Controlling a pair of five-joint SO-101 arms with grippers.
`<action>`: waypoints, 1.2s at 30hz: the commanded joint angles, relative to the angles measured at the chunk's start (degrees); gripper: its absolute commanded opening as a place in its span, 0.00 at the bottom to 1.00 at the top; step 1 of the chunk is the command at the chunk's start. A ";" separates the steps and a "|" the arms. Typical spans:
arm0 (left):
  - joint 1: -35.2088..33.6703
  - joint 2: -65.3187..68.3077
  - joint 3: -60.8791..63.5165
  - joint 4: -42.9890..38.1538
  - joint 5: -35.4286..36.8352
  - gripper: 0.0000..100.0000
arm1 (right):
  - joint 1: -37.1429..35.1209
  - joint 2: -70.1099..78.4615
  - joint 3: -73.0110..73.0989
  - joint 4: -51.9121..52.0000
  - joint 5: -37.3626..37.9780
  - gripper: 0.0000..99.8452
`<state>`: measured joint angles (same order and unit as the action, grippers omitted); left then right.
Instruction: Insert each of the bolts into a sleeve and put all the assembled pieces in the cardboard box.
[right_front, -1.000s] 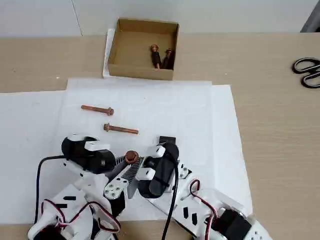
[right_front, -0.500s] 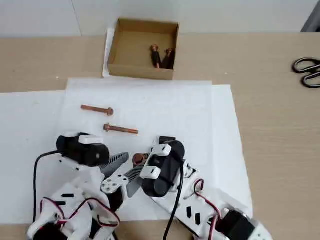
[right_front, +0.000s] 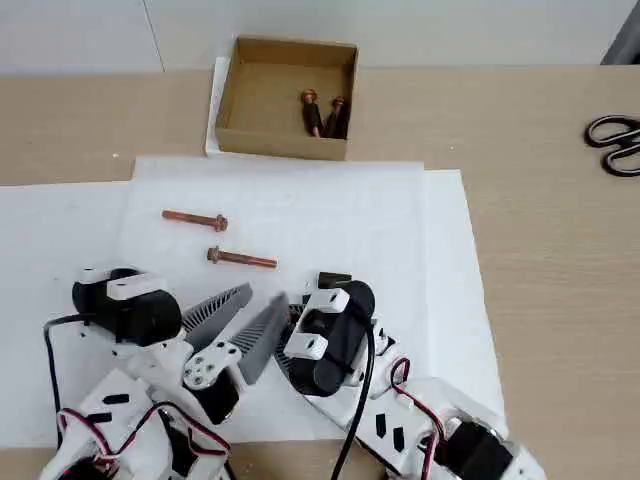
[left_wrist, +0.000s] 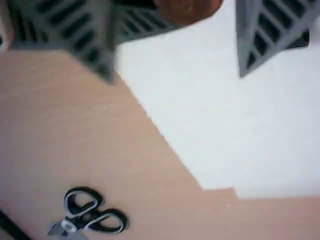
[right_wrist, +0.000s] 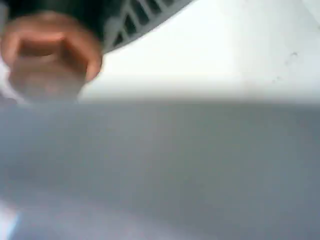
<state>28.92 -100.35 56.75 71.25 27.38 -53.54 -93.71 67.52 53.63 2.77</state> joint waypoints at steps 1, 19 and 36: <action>-0.62 0.44 -1.89 -3.34 0.18 0.00 | 0.57 -0.22 -1.14 -2.07 0.26 0.00; -34.73 0.53 0.66 -16.00 -4.40 0.01 | 25.10 4.79 2.02 -4.88 -10.20 0.00; -40.18 0.62 8.22 -16.18 2.99 0.01 | 34.95 64.31 -48.97 -7.43 -19.08 0.00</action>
<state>-10.02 -100.26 65.19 54.11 29.67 -19.25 -38.07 30.51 48.97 -15.69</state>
